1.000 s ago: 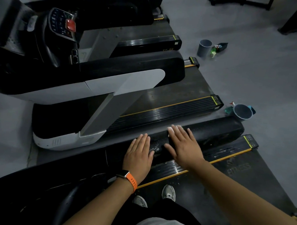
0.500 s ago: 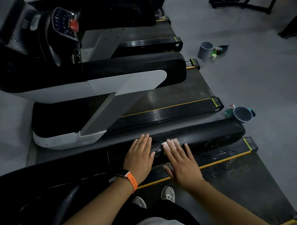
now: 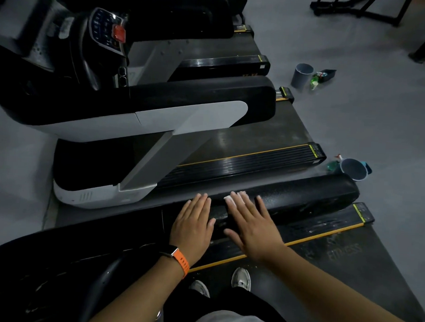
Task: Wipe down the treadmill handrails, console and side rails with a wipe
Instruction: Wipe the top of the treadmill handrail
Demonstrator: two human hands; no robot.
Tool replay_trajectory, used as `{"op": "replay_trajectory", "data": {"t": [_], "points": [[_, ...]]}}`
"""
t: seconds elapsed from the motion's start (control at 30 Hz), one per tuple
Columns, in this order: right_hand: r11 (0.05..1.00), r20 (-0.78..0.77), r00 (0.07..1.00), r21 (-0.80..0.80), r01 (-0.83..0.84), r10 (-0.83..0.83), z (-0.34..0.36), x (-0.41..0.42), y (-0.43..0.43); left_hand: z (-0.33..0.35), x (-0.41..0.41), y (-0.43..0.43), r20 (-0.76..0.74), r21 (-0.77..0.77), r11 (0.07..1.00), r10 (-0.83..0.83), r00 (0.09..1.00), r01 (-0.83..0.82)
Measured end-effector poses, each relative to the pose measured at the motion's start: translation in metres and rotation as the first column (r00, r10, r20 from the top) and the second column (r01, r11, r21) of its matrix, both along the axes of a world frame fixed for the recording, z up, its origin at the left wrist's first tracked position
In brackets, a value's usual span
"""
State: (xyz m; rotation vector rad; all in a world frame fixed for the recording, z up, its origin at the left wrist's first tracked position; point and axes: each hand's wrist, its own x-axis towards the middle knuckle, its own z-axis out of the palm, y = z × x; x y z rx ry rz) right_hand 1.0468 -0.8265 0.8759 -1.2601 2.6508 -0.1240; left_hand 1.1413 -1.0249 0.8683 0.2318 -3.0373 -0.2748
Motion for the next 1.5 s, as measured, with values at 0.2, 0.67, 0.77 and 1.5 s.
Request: {"op": "replay_trajectory", "data": {"t": [0.2,0.67,0.77,1.5], "points": [[0.996,0.091,0.992,-0.011,0.093,-0.092,0.016,-0.011,-0.032,0.0,0.0,0.0,-0.009,0.013,1.0,-0.016,1.0,0.016],[0.991,-0.007,0.991,-0.014,0.134,-0.134,0.001,-0.002,-0.006,-0.003,-0.001,0.0,-0.032,0.005,1.0,-0.005,0.999,0.006],[0.999,-0.054,0.998,-0.032,-0.028,0.026,-0.006,0.015,-0.001,-0.003,-0.001,0.0,-0.034,0.005,1.0,-0.012,0.999,0.013],[0.996,-0.025,0.996,0.038,-0.081,0.082,-0.002,0.03,-0.021,-0.003,0.018,-0.023,-0.051,-0.006,0.999,0.042,0.998,-0.042]]}}
